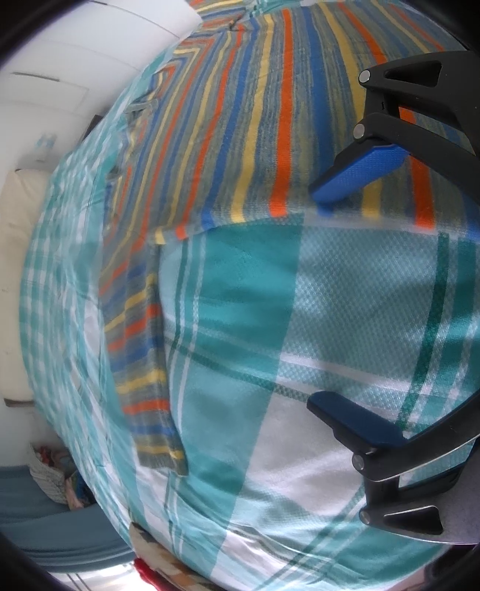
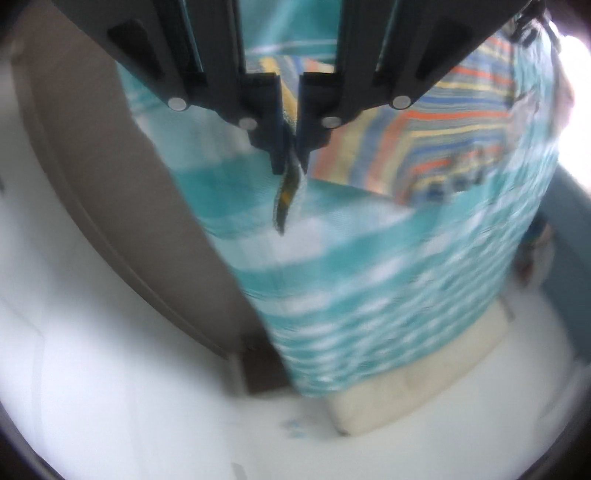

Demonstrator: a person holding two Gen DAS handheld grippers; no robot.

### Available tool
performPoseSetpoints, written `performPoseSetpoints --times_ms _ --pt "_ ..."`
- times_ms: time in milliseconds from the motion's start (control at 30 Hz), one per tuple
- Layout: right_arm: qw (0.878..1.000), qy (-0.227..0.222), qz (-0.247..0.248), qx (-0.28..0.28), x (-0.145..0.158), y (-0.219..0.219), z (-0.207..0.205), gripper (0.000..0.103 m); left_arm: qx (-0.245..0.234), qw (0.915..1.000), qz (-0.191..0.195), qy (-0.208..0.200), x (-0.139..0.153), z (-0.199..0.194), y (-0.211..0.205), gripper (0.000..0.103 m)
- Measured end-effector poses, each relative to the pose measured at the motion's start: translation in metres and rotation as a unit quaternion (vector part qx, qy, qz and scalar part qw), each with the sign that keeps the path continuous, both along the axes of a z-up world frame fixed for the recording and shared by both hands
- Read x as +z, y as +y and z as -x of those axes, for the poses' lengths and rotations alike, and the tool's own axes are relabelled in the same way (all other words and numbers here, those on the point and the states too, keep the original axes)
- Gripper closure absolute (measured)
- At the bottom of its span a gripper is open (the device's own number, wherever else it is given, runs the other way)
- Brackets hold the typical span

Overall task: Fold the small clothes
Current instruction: 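Grasp the sleeve cuff with the right gripper and lift it, then fold the held sleeve across the sweater body with the right gripper, then release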

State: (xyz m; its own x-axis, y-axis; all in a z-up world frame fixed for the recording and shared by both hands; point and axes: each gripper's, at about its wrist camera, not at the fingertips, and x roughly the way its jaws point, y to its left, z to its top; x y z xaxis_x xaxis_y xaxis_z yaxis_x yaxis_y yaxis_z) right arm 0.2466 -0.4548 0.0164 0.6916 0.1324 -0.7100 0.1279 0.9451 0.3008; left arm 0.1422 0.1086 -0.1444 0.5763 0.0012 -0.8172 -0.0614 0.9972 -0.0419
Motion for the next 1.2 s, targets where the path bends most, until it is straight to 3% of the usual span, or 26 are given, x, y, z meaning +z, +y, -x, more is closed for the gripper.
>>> performPoseSetpoints --times_ms 133,300,367,400,433,533,633,700,767,867,1033,1200 --pt "0.993 -0.022 -0.03 0.109 0.036 0.109 -0.036 0.098 -0.003 1.0 -0.004 -0.005 0.003 0.002 -0.001 0.001" --pt "0.977 -0.019 -0.075 0.197 0.017 0.225 -0.069 0.094 0.005 1.0 -0.004 -0.001 0.002 0.004 0.006 0.001" --pt "0.968 0.006 -0.112 0.223 -0.005 0.252 -0.075 0.075 0.008 1.0 0.001 0.003 0.001 0.004 0.009 0.001" --pt "0.967 0.013 -0.13 0.221 -0.016 0.26 -0.076 0.05 0.01 0.9999 0.003 0.003 0.001 0.004 0.01 0.001" --pt "0.966 0.011 -0.142 0.217 -0.022 0.263 -0.073 0.04 0.011 0.9999 0.004 0.004 0.002 0.004 0.01 0.001" --pt "0.966 0.018 -0.145 0.212 -0.037 0.267 -0.064 0.04 0.015 0.9998 0.013 0.003 0.004 0.004 0.013 0.001" --pt "0.979 0.018 -0.069 0.192 -0.043 0.263 -0.044 0.04 0.016 0.9996 0.024 0.006 0.005 0.002 0.015 0.001" --pt "0.983 0.02 0.022 0.18 -0.041 0.266 -0.026 0.04 0.016 0.9995 0.027 0.008 0.004 0.002 0.014 0.001" --pt "0.977 0.016 0.126 0.169 -0.039 0.273 -0.002 0.038 0.015 0.9996 0.022 0.008 0.004 0.001 0.011 0.001" --pt "0.961 -0.008 0.233 0.148 -0.034 0.283 0.03 0.021 0.011 0.9999 0.006 0.01 0.002 0.001 0.007 0.001" --pt "0.942 -0.067 0.31 0.11 -0.017 0.296 0.072 0.009 0.006 0.9997 -0.022 0.005 0.0 0.002 0.001 0.001" --pt "0.933 -0.076 0.34 0.095 -0.011 0.309 0.092 0.008 0.003 0.9995 -0.031 0.002 0.0 0.003 0.0 0.001"
